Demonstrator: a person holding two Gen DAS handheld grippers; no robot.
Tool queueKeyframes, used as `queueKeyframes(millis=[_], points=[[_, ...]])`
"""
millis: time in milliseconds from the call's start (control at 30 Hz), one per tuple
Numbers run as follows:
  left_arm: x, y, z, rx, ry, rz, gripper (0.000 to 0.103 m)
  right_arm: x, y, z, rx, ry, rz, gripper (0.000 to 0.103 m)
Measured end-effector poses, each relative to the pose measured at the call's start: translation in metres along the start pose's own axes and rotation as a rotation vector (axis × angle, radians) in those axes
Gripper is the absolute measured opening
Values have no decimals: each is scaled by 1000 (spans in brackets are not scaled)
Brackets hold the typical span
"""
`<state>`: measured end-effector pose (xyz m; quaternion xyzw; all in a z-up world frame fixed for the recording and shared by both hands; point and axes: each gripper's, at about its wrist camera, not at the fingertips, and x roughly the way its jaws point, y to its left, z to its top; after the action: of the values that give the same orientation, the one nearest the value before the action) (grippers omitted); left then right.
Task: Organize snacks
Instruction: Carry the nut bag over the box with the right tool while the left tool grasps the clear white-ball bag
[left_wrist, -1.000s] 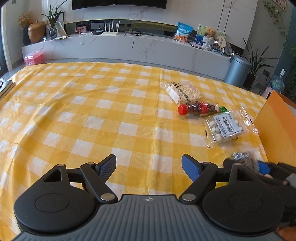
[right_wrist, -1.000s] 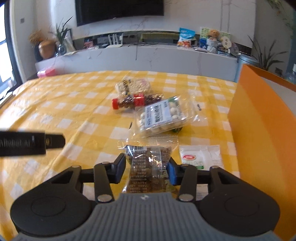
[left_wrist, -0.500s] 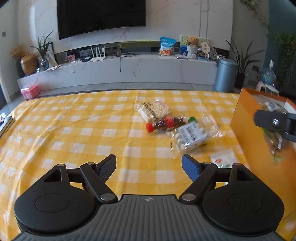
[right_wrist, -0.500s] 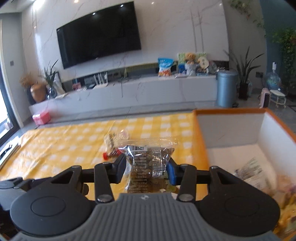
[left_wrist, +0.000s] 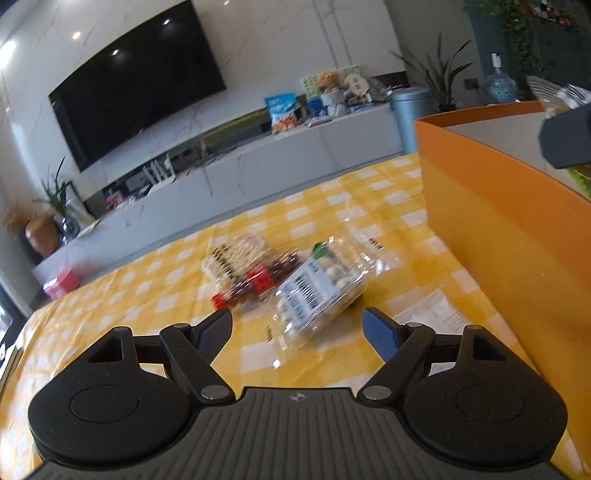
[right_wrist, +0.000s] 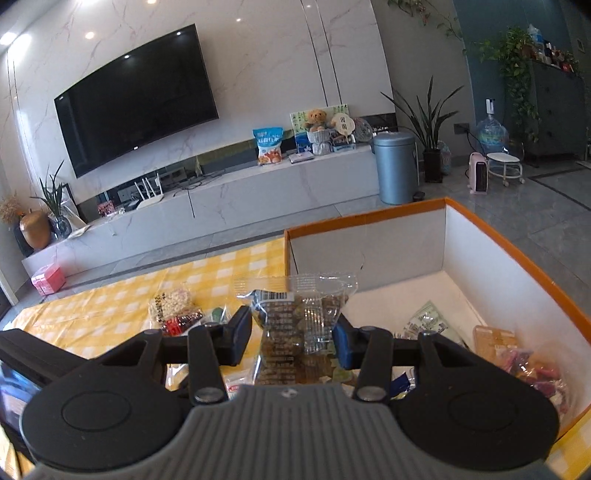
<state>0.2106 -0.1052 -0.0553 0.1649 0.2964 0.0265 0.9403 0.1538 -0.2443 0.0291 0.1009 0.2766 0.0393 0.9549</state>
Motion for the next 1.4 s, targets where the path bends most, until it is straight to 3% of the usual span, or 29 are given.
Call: queueKeyframes(millis=[267, 400, 600, 767, 867, 1033, 1167, 1400], points=[[25, -21, -6, 106, -33, 67, 94, 5, 4, 0, -34, -12, -9, 45], [32, -24, -12, 158, -27, 151, 92, 4, 4, -3, -34, -18, -11, 45], [41, -21, -9, 169, -8, 109, 91, 8, 8, -7, -76, -7, -57, 43], [50, -19, -4, 189, -14, 87, 90, 8, 4, -8, -55, -10, -42, 42], [54, -24, -3, 220, -34, 72, 78, 8, 3, -8, -52, -13, -41, 42], [54, -37, -8, 273, -52, 62, 42, 9, 4, -9, -78, -16, -39, 42], [50, -36, -9, 272, -43, 51, 38, 9, 5, -10, -85, -18, -38, 42], [9, -2, -5, 128, 14, -109, 29, 9, 4, -10, -84, -18, -37, 42]])
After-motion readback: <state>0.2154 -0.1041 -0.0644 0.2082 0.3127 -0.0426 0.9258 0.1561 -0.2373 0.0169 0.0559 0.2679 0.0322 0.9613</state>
